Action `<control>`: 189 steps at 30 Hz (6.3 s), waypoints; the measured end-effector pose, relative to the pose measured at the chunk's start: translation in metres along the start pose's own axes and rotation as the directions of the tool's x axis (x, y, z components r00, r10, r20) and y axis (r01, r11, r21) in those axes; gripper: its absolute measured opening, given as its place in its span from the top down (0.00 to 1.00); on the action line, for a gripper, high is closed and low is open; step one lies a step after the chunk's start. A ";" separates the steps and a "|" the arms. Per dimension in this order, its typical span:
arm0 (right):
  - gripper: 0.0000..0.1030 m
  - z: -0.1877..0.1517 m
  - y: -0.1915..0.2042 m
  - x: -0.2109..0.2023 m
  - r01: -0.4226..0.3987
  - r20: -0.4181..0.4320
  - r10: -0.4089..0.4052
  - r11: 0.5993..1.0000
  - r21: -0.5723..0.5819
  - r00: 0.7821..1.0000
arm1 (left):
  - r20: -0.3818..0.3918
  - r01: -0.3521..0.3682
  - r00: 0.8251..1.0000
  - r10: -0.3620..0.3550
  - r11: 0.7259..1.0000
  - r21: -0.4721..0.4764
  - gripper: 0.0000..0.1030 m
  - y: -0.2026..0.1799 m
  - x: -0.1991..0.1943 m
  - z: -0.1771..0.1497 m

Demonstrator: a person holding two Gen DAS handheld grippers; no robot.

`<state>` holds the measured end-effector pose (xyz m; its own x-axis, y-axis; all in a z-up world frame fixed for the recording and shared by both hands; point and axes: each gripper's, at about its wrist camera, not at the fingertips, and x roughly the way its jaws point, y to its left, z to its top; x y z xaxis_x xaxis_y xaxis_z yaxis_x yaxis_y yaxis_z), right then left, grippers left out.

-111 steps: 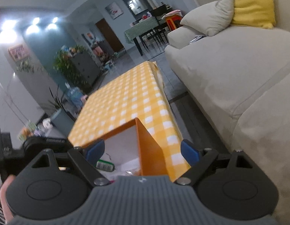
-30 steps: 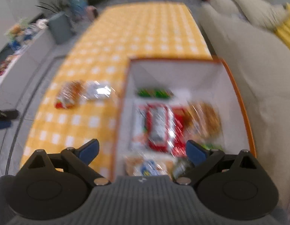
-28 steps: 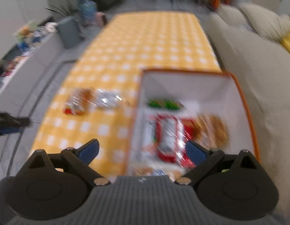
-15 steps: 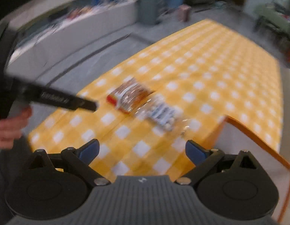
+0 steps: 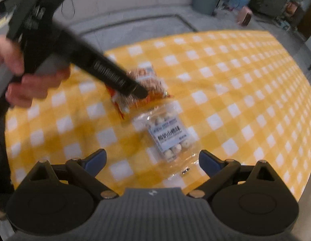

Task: Organize snacks
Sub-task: 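Grasp the peanut bag with the left gripper while the right grasps the yogurt-ball packet, then lift both bags and carry them over the box, then open the right gripper to drop the yogurt-ball packet into the box, then lower the peanut bag into the box and open the left gripper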

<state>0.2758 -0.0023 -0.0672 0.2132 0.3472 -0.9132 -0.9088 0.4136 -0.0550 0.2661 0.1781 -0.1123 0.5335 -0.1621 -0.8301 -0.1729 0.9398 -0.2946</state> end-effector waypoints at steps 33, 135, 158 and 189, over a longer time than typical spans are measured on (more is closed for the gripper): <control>0.28 0.046 -0.030 0.079 -0.124 -0.191 0.079 0.964 -0.236 0.978 | -0.010 -0.024 1.000 0.024 1.000 -0.007 0.44 0.027 -0.001 -0.016; 0.16 -0.144 -0.070 -0.140 0.108 -0.177 -0.124 0.989 -0.101 0.976 | -0.153 0.248 0.964 -0.215 0.937 0.245 0.53 -0.228 -0.130 -0.087; 0.16 -0.237 0.001 -0.188 0.132 -0.240 -0.074 0.963 0.235 0.968 | -0.228 0.259 0.953 -0.201 0.930 0.261 0.53 -0.261 -0.085 -0.172; 0.12 -0.237 0.005 -0.206 0.198 -0.166 -0.137 0.872 0.449 0.977 | -0.150 0.162 0.981 -0.121 0.939 0.304 0.26 -0.229 -0.170 -0.160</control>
<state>0.1422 -0.2711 0.0249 0.2729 0.1431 -0.9513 -0.5890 0.8067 -0.0476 0.0828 -0.0574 0.0202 0.4204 -0.3174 -0.8500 0.1758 0.9476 -0.2669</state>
